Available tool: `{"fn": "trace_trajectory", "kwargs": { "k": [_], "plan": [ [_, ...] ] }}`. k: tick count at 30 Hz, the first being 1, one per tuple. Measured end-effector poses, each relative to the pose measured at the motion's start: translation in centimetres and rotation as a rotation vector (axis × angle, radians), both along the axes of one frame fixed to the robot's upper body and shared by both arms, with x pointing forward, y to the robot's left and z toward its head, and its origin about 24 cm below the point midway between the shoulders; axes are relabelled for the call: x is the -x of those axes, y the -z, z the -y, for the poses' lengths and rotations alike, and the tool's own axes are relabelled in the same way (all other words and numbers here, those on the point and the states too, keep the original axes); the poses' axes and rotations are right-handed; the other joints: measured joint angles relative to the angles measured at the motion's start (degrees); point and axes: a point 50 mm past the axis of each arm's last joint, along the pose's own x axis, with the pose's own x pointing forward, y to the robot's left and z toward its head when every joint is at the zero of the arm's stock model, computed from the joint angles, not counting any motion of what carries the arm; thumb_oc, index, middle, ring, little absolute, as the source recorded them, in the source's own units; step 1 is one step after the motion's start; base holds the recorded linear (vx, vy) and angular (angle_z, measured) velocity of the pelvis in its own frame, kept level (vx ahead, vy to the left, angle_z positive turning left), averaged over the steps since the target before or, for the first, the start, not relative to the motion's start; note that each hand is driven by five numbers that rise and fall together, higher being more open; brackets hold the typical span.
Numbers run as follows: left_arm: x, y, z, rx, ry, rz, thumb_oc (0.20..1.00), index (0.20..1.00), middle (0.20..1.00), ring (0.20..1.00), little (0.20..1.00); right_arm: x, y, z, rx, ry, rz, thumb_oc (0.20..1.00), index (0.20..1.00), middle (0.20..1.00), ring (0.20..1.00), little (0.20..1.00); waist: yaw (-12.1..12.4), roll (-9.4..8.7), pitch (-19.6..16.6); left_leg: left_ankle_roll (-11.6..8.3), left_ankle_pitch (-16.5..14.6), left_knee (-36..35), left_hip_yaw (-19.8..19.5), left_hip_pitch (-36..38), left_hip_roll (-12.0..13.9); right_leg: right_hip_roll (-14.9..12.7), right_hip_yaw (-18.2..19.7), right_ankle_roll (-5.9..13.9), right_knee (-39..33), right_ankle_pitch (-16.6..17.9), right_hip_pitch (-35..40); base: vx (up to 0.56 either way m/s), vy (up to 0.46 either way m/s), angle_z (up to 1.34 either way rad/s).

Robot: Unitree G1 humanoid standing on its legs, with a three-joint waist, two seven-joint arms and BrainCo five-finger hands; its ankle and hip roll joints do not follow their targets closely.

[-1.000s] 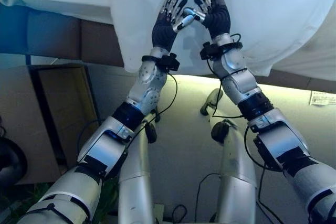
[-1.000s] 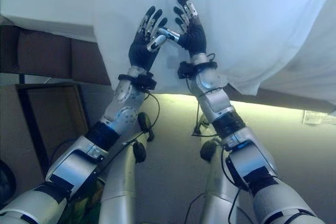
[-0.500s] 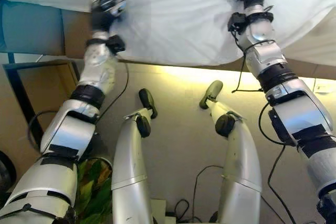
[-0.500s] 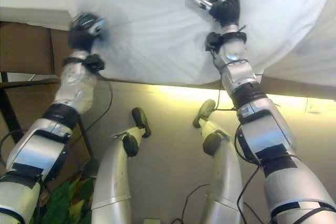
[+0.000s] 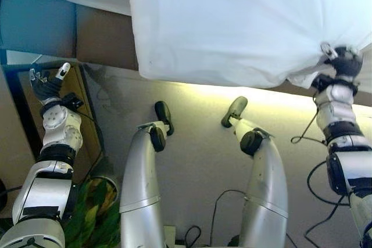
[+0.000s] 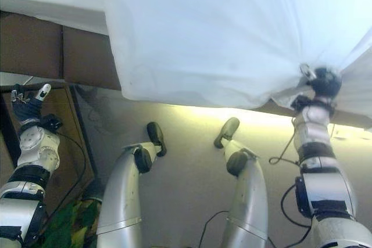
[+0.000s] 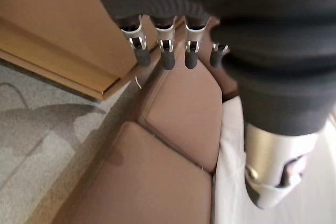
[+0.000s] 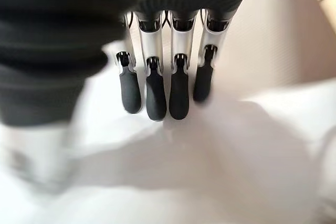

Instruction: Make the bed

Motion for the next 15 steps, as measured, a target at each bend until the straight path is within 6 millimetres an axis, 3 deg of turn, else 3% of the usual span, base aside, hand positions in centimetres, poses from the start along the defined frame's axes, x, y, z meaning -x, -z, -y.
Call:
{"fn": "trace_trajectory", "kwargs": {
  "k": [3, 6, 12, 15],
  "plan": [
    [0.4, 1.0, 0.5, 0.018, -0.017, 0.011, 1.000, 1.000, 1.000, 1.000, 1.000, 1.5, 3.7, -0.1, -0.009, 0.087, -0.119, 1.000, 1.000, 1.000, 1.000, 1.000, -0.4, 0.74, 0.5, -0.40, -1.1, 1.4, 0.1, 0.0, 0.7, 0.0, 0.3, -0.27, 1.7, -0.9, -0.6, 0.01, 0.004, -0.11],
    [0.7, 3.4, 1.7, 0.071, -0.021, -0.015, 1.000, 1.000, 1.000, 1.000, 1.000, 3.3, 7.1, -0.1, -0.003, 0.166, -0.242, 1.000, 1.000, 1.000, 1.000, 1.000, -0.4, 1.48, 1.0, -0.85, -1.4, 2.0, -0.4, 0.6, 0.9, 0.0, 0.3, -0.96, 3.1, -2.0, -0.6, -0.01, -0.017, -0.06],
    [1.9, 8.0, 2.7, 0.146, -0.032, -0.125, 1.000, 1.000, 1.000, 1.000, 1.000, 4.2, 9.0, -0.8, -0.020, 0.184, -0.298, 1.000, 1.000, 1.000, 1.000, 1.000, -0.3, 1.66, 1.1, -2.02, -0.4, -0.7, -0.7, 4.8, 1.2, 0.1, -1.6, -1.56, 1.2, -2.2, 3.6, -0.04, -0.049, -0.02],
    [2.0, 9.9, 3.7, 0.111, 0.017, -0.224, 1.000, 1.000, 1.000, 1.000, 1.000, 3.7, 10.1, -1.9, -0.024, 0.061, -0.341, 1.000, 1.000, 1.000, 1.000, 1.000, -0.1, 1.79, 1.1, -2.13, 1.2, -4.1, -1.0, 7.3, 1.0, 0.3, -3.6, -1.54, -1.8, -1.6, 7.2, -0.07, -0.055, 0.07]
  ]
}}
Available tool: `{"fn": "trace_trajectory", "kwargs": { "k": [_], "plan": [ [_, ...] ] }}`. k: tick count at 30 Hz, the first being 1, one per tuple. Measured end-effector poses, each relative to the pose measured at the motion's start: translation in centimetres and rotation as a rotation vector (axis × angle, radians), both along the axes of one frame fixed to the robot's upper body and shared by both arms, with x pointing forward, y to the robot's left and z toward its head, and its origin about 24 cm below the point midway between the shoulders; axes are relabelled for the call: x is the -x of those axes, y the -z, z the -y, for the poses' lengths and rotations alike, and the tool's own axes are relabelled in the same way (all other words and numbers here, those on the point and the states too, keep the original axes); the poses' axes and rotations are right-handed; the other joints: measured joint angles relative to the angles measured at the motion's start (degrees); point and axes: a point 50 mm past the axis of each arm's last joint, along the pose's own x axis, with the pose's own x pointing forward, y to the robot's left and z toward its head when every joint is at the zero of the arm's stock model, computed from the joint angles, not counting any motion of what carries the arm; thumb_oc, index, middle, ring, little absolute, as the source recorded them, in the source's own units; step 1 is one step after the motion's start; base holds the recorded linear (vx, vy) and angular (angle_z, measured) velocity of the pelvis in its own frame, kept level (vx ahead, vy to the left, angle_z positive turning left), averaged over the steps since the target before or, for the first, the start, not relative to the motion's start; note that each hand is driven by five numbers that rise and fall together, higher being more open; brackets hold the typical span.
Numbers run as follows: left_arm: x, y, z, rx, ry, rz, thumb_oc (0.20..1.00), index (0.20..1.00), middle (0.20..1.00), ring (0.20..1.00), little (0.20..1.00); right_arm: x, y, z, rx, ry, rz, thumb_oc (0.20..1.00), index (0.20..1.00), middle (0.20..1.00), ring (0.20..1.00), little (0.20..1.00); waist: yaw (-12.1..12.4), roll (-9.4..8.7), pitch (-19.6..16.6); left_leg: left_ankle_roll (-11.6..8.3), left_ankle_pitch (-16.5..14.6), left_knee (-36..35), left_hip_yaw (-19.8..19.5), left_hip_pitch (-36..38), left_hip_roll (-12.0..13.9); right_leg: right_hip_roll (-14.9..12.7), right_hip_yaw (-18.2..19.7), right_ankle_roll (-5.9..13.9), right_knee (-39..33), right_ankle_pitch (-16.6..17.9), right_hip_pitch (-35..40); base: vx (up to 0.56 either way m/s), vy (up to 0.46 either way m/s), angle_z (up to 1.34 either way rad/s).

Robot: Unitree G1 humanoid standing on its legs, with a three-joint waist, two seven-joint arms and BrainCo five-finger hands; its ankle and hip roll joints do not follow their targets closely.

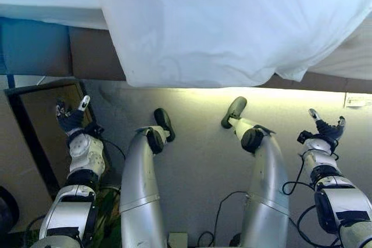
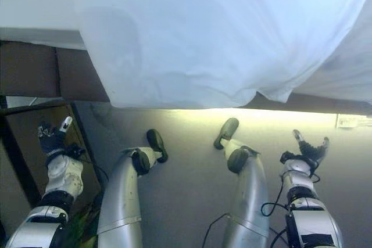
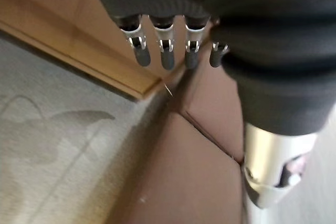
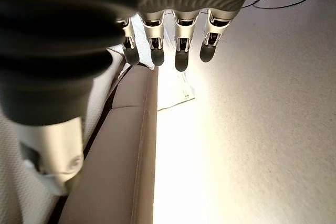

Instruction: Make the bed

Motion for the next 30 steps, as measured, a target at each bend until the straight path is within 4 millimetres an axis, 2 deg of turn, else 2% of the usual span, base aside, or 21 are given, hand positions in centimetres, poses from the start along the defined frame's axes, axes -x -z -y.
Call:
{"fn": "trace_trajectory", "kwargs": {
  "k": [1, 3, 4, 5, 6, 7, 8, 9, 10, 11, 12, 14, 15, 16, 17, 21, 24, 25, 26, 30],
  "plan": [
    [-0.1, 0.9, 0.7, -0.047, 0.058, -0.069, 1.000, 1.000, 1.000, 1.000, 1.000, -0.1, 0.4, -0.4, -0.016, -0.064, -0.010, 1.000, 1.000, 1.000, 1.000, 1.000, 0.1, 0.02, 0.0, -0.31, 0.9, -2.1, 0.1, 1.4, -0.1, 0.3, -1.2, -0.04, -2.2, 0.6, 1.8, -0.08, -0.099, 0.02],
    [0.6, 4.0, 1.6, -0.053, 0.128, -0.218, 1.000, 1.000, 1.000, 1.000, 1.000, -0.1, 2.1, -1.8, -0.071, -0.158, -0.062, 1.000, 1.000, 1.000, 1.000, 1.000, 0.0, 0.42, 0.7, -1.22, 2.8, -6.7, 0.3, 7.2, -0.2, 1.4, -3.6, -0.02, -7.1, 2.4, 8.7, -0.05, -0.117, 0.02],
    [1.8, 6.7, 2.7, -0.018, 0.164, -0.326, 1.000, 1.000, 1.000, 1.000, 1.000, 0.5, 4.0, -3.3, -0.122, -0.218, -0.101, 1.000, 1.000, 1.000, 1.000, 1.000, -0.1, 0.38, 0.8, -1.79, 3.6, -10.5, 0.6, 13.3, -0.4, 2.9, -4.4, -0.03, -10.8, 3.5, 15.1, 0.01, -0.085, -0.01],
    [2.6, 8.1, 3.3, -0.014, 0.192, -0.378, 1.000, 1.000, 1.000, 1.000, 1.000, 1.0, 5.2, -4.3, -0.141, -0.257, -0.135, 1.000, 1.000, 1.000, 1.000, 1.000, -0.1, 0.34, 0.8, -2.26, 4.2, -12.8, 0.8, 17.0, -0.4, 3.6, -5.0, 0.46, -13.1, 4.0, 18.9, 0.04, -0.095, -0.04],
    [4.6, 10.7, 4.8, -0.039, 0.270, -0.486, 1.000, 1.000, 1.000, 1.000, 1.000, 2.6, 7.6, -5.8, -0.171, -0.325, -0.212, 1.000, 1.000, 1.000, 1.000, 1.000, -0.2, 0.35, 0.4, -3.16, 4.9, -17.4, 0.8, 25.3, -1.0, 5.3, -5.2, 1.23, -17.3, 4.5, 27.0, 0.09, -0.101, -0.03],
    [5.5, 11.7, 5.3, -0.056, 0.305, -0.524, 1.000, 1.000, 1.000, 1.000, 1.000, 3.4, 8.5, -6.2, -0.179, -0.348, -0.242, 1.000, 1.000, 1.000, 1.000, 1.000, 0.0, 0.33, 0.3, -3.54, 5.1, -19.4, 0.8, 28.8, -1.2, 5.8, -5.2, 1.92, -18.9, 4.2, 30.4, 0.15, -0.141, 0.05],
    [7.5, 13.5, 6.1, -0.043, 0.334, -0.591, 1.000, 1.000, 1.000, 1.000, 1.000, 5.2, 10.3, -6.7, -0.197, -0.386, -0.304, 1.000, 1.000, 1.000, 1.000, 1.000, 0.1, 0.42, -0.8, -4.24, 6.2, -24.0, 0.9, 35.4, -1.7, 6.8, -5.4, 2.83, -22.6, 4.4, 36.9, 0.24, -0.120, 0.12],
    [8.5, 14.3, 6.3, -0.044, 0.349, -0.625, 1.000, 1.000, 1.000, 1.000, 1.000, 6.0, 11.0, -7.0, -0.193, -0.424, -0.337, 1.000, 1.000, 1.000, 1.000, 1.000, 0.1, 0.47, -0.9, -4.68, 7.0, -26.9, 0.9, 39.6, -2.0, 7.4, -6.4, 3.42, -24.9, 4.6, 41.3, 0.30, -0.072, 0.22],
    [10.1, 15.5, 6.8, -0.062, 0.395, -0.689, 1.000, 1.000, 1.000, 1.000, 1.000, 7.5, 12.2, -7.3, -0.189, -0.470, -0.396, 1.000, 1.000, 1.000, 1.000, 1.000, 0.1, 0.33, -3.0, -5.46, 8.5, -31.8, 0.7, 45.1, -2.5, 8.6, -7.4, 3.78, -28.5, 5.0, 46.9, 0.34, -0.010, 0.22],
    [11.4, 16.4, 6.8, -0.068, 0.416, -0.741, 1.000, 1.000, 1.000, 1.000, 1.000, 9.0, 13.2, -7.2, -0.195, -0.475, -0.446, 1.000, 1.000, 1.000, 1.000, 1.000, 0.0, 0.31, -4.4, -5.87, 9.2, -33.8, 0.7, 47.7, -2.6, 9.0, -7.6, 3.60, -30.0, 5.3, 49.2, 0.23, 0.010, 0.17],
    [13.3, 17.5, 6.7, -0.051, 0.456, -0.810, 1.000, 1.000, 1.000, 1.000, 1.000, 10.8, 14.3, -7.2, -0.186, -0.517, -0.526, 1.000, 1.000, 1.000, 1.000, 1.000, 1.3, 0.22, -6.7, -6.76, 10.6, -38.5, 0.9, 53.6, -3.0, 10.2, -8.9, 3.99, -33.3, 5.6, 54.5, 0.26, 0.016, 0.06],
    [15.1, 18.3, 6.5, -0.037, 0.474, -0.862, 1.000, 1.000, 1.000, 1.000, 1.000, 12.8, 15.4, -7.1, -0.190, -0.536, -0.592, 1.000, 1.000, 1.000, 1.000, 1.000, 1.5, 0.42, -11.6, -7.28, 11.4, -41.6, 0.7, 56.1, -3.1, 11.3, -9.4, 4.19, -35.6, 5.9, 56.7, 0.25, 0.023, 0.06],
    [16.3, 18.8, 6.3, -0.037, 0.503, -0.910, 1.000, 1.000, 1.000, 1.000, 1.000, 14.0, 16.1, -7.2, -0.148, -0.618, -0.697, 1.000, 1.000, 1.000, 1.000, 1.000, 2.8, 1.09, -12.5, -8.15, 13.5, -47.7, 1.0, 63.9, -3.7, 12.9, -11.7, 4.56, -40.7, 7.5, 64.2, 0.17, 0.035, 0.11],
    [17.3, 19.2, 6.2, -0.020, 0.498, -0.931, 1.000, 1.000, 1.000, 1.000, 1.000, 14.8, 16.5, -7.4, -0.145, -0.644, -0.733, 1.000, 1.000, 1.000, 1.000, 1.000, 2.9, 1.31, -14.1, -8.39, 14.1, -50.2, 0.9, 66.8, -3.8, 13.7, -12.1, 4.93, -43.2, 7.9, 67.3, 0.15, 0.087, 0.17],
    [19.2, 19.9, 6.1, -0.005, 0.504, -0.988, 1.000, 1.000, 1.000, 1.000, 1.000, 17.1, 17.4, -7.5, -0.163, -0.658, -0.797, 1.000, 1.000, 1.000, 1.000, 1.000, 2.8, 1.37, -19.4, -8.62, 14.3, -52.7, 0.9, 68.8, -3.8, 14.6, -12.6, 5.58, -45.7, 8.1, 69.1, 0.10, 0.073, 0.15],
    [20.8, 20.5, 6.4, -0.083, 0.612, -1.087, 1.000, 1.000, 1.000, 1.000, 1.000, 18.4, 17.9, -7.1, -0.201, -0.621, -0.838, 1.000, 1.000, 1.000, 1.000, 1.000, 3.1, 1.70, -25.4, -8.77, 14.5, -55.1, 1.0, 72.0, -4.4, 15.4, -12.5, 6.62, -48.9, 8.8, 72.8, 0.09, 0.052, 0.06],
    [21.5, 20.6, 6.3, -0.101, 0.621, -1.117, 1.000, 1.000, 1.000, 1.000, 1.000, 19.5, 18.3, -7.1, -0.216, -0.616, -0.880, 1.000, 1.000, 1.000, 1.000, 1.000, 4.2, 1.68, -26.9, -8.77, 14.5, -56.0, 0.9, 74.0, -4.7, 15.8, -12.5, 6.91, -50.7, 9.4, 75.4, 0.06, 0.034, 0.03],
    [21.7, 20.7, 6.3, -0.101, 0.623, -1.125, 1.000, 1.000, 1.000, 1.000, 1.000, 20.8, 18.7, -7.1, -0.232, -0.609, -0.911, 1.000, 1.000, 1.000, 1.000, 1.000, 4.4, 1.71, -28.0, -8.80, 14.5, -56.2, 0.9, 74.8, -4.8, 15.9, -12.5, 7.03, -51.2, 9.4, 76.2, 0.03, 0.027, 0.02],
    [22.0, 20.8, 6.3, -0.106, 0.625, -1.133, 1.000, 1.000, 1.000, 1.000, 1.000, 21.3, 18.8, -7.1, -0.235, -0.607, -0.924, 1.000, 1.000, 1.000, 1.000, 1.000, 4.6, 1.80, -28.6, -8.80, 14.5, -56.4, 0.8, 74.9, -4.8, 15.9, -12.5, 7.07, -51.3, 9.4, 76.4, 0.02, 0.021, 0.03],
    [23.5, 21.1, 6.1, -0.110, 0.626, -1.185, 1.000, 1.000, 1.000, 1.000, 1.000, 22.1, 19.0, -7.0, -0.243, -0.600, -0.951, 1.000, 1.000, 1.000, 1.000, 1.000, 4.5, 2.04, -29.3, -8.61, 14.6, -56.5, 0.7, 74.8, -5.1, 15.5, -12.5, 7.25, -51.2, 9.4, 76.4, -0.01, 0.034, 0.00]
  ]
}}
